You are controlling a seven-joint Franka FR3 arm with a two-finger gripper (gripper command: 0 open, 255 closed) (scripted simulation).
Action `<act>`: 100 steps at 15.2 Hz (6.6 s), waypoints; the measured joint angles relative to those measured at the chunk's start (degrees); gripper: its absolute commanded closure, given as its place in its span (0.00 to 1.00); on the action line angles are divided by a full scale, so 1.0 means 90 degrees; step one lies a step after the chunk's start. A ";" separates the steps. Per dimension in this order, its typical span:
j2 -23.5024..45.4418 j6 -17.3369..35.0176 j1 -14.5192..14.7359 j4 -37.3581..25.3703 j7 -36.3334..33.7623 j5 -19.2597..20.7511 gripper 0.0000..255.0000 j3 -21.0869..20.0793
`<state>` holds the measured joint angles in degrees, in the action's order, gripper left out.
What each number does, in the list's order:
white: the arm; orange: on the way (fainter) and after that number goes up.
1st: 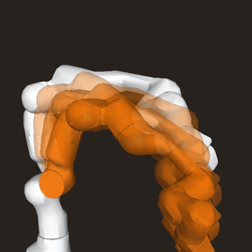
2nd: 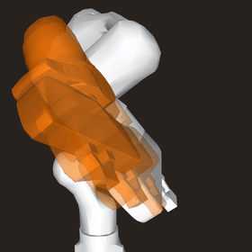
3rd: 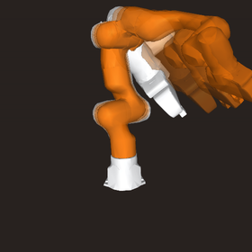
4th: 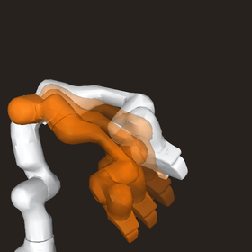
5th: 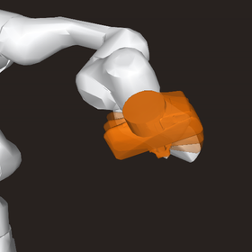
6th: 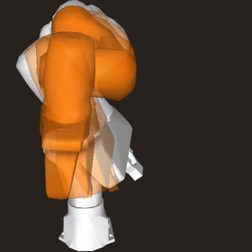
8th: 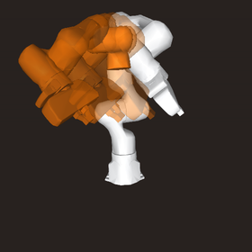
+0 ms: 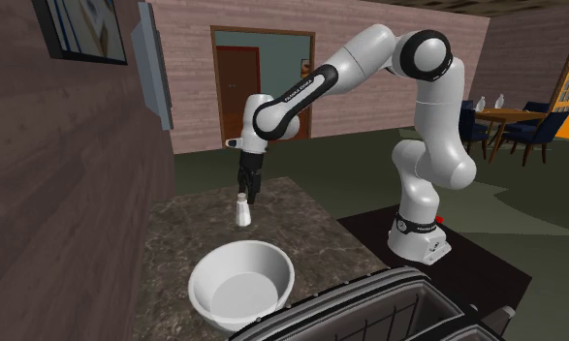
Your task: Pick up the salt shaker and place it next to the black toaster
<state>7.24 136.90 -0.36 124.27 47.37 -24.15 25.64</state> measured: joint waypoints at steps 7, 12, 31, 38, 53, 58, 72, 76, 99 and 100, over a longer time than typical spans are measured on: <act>0.0224 0.0223 -0.0008 0.0043 0.0164 -0.0235 0.00 -0.0068; 0.0225 0.0226 -0.0008 0.0041 0.0166 -0.0238 1.00 -0.0069; -0.0290 -0.0414 0.0058 -0.0221 -0.0359 0.0346 1.00 0.0044; -0.0616 -0.0934 0.0073 -0.0501 -0.0685 0.0692 1.00 0.0076; -0.1022 -0.2075 0.0077 -0.1348 -0.1181 0.1126 1.00 0.0074; -0.1109 -0.2465 0.0075 -0.1674 -0.1303 0.1216 1.00 0.0070; -0.1072 -0.3652 0.0059 -0.2916 -0.1550 0.1290 1.00 0.0090; -0.1012 -0.3996 0.0048 -0.3315 -0.1599 0.1276 1.00 0.0105; -0.4127 -0.3455 0.0882 -0.0272 -0.4975 0.2099 1.00 -0.2330; -0.4215 -0.3382 0.0922 -0.0127 -0.5132 0.2073 1.00 -0.2463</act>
<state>-30.69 106.46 7.93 123.13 1.18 -5.50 3.46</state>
